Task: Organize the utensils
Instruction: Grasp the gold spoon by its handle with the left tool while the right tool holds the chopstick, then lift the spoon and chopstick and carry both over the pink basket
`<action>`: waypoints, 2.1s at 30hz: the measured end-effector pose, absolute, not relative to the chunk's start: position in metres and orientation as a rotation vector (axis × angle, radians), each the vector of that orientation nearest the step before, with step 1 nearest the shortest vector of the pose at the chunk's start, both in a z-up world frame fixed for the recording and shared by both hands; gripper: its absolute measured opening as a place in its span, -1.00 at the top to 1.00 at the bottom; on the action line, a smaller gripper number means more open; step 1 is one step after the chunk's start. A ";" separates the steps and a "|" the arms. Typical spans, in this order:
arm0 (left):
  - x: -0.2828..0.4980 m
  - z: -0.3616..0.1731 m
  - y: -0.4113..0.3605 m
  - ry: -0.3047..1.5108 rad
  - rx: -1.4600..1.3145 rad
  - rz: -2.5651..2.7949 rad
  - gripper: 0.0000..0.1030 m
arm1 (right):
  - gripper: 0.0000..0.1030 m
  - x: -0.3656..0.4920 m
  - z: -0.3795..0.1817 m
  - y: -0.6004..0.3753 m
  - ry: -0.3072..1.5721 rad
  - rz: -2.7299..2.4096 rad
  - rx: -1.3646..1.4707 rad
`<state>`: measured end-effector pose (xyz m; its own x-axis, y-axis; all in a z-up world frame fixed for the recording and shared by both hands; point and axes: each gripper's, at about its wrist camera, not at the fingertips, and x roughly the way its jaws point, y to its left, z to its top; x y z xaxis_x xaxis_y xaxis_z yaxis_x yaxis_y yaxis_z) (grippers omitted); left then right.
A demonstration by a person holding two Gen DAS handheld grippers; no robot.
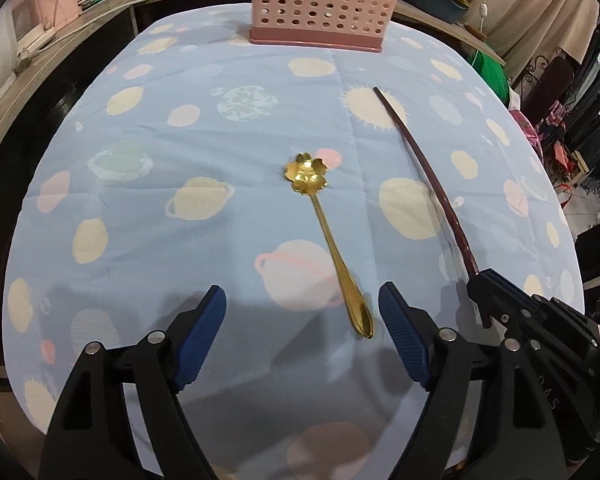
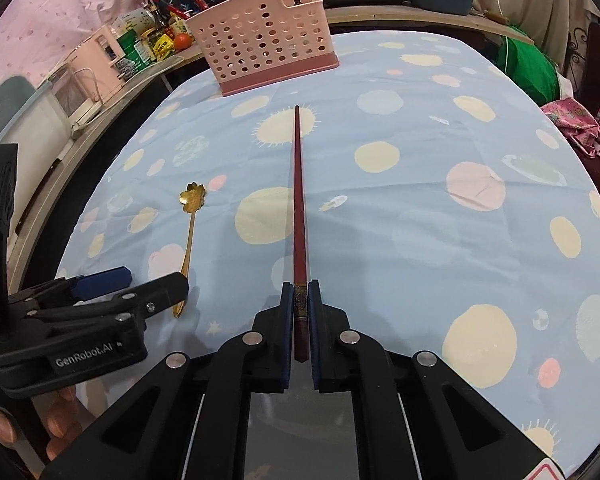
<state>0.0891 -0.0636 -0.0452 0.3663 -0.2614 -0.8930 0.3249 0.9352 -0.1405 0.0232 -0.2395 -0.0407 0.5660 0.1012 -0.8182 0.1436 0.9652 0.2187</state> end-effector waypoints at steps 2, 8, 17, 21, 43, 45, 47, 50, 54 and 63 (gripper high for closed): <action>0.088 -0.049 -0.069 1.146 0.074 -0.383 -0.40 | 0.87 0.022 -0.041 -0.241 0.972 -0.026 0.280; 0.080 -0.048 -0.078 1.101 0.134 -0.390 0.18 | 0.87 0.022 -0.045 -0.241 0.978 -0.024 0.294; 0.077 -0.046 -0.073 1.108 0.116 -0.408 0.80 | 0.87 0.020 -0.042 -0.236 0.975 -0.013 0.290; 0.076 -0.039 -0.069 1.102 0.100 -0.408 0.80 | 0.87 0.018 -0.029 -0.235 0.950 -0.001 0.286; 0.106 0.053 -0.046 0.967 0.006 -0.404 0.99 | 0.87 0.039 0.075 -0.251 0.740 0.054 0.336; 0.109 0.063 -0.046 0.947 0.010 -0.410 0.99 | 0.87 0.044 0.085 -0.254 0.715 0.051 0.333; 0.113 0.076 -0.047 0.914 0.017 -0.411 1.00 | 0.87 0.049 0.095 -0.257 0.688 0.051 0.330; 0.121 0.094 -0.048 0.879 0.005 -0.420 1.00 | 0.87 0.056 0.109 -0.260 0.654 0.055 0.331; 0.136 0.119 -0.051 0.832 -0.012 -0.423 1.00 | 0.87 0.068 0.128 -0.264 0.603 0.052 0.322; 0.174 0.162 -0.058 0.747 -0.037 -0.429 1.00 | 0.87 0.094 0.162 -0.269 0.513 0.042 0.309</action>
<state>0.1745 -0.0576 0.1619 0.6516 -0.3908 -0.6502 0.3646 0.9130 -0.1833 0.0937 -0.2694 0.1618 0.8715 0.1170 -0.4762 0.0370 0.9527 0.3017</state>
